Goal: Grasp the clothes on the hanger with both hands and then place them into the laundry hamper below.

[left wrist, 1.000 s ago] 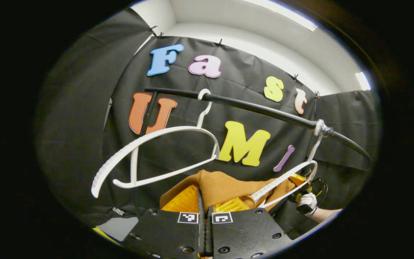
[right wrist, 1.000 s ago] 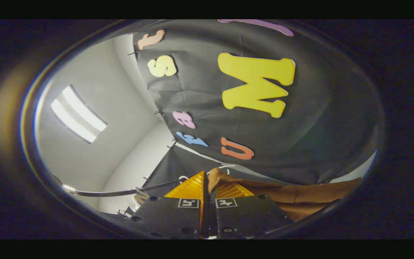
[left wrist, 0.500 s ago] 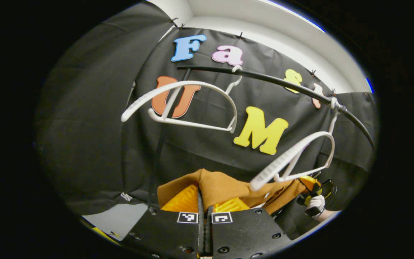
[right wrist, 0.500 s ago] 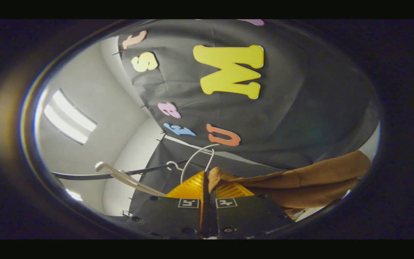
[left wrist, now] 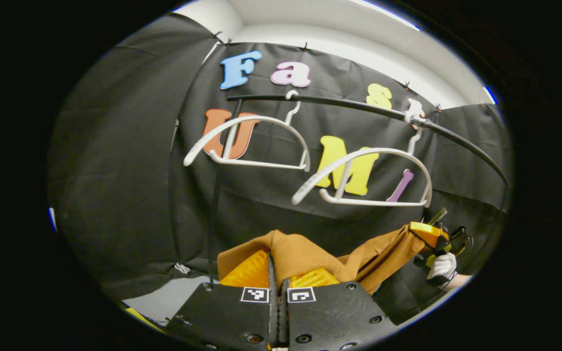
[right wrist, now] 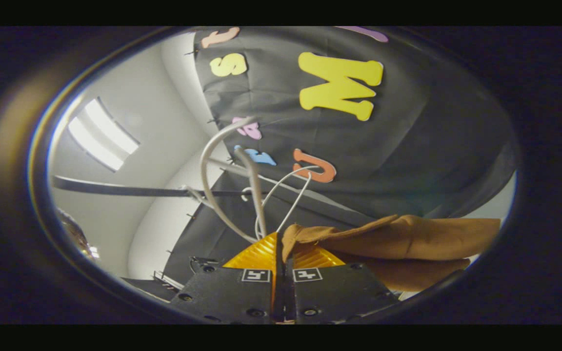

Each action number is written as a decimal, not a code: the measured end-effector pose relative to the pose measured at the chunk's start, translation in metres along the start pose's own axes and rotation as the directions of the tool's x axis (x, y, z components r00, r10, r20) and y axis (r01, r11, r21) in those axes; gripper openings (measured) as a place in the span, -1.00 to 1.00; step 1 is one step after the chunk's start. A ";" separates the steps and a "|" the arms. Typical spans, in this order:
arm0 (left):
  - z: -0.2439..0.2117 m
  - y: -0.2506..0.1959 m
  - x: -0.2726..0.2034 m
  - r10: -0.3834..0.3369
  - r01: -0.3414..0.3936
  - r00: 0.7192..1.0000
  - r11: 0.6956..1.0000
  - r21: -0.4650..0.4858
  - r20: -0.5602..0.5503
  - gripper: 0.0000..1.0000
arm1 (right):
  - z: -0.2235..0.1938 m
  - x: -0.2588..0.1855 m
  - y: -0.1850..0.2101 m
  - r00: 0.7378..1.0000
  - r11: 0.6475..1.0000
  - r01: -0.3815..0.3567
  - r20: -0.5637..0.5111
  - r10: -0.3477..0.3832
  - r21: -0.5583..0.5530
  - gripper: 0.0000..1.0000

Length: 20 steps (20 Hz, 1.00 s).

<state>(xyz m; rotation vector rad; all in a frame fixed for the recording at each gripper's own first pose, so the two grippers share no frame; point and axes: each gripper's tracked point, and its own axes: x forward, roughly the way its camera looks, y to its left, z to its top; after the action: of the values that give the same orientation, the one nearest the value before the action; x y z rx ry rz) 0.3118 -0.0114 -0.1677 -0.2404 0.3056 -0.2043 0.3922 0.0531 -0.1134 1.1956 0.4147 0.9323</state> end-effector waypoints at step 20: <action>-0.197 -0.075 -0.004 -0.200 0.174 0.944 0.977 -0.120 -0.262 -1.00 | -0.217 -0.022 -0.106 0.839 0.867 0.438 -0.238 -0.489 -0.238 -0.95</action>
<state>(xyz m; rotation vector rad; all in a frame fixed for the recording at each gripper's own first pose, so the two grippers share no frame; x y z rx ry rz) 0.2327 -0.1215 -0.3288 -0.3367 0.5685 -0.4137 0.2657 0.1588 -0.2905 0.7420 0.8078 0.6971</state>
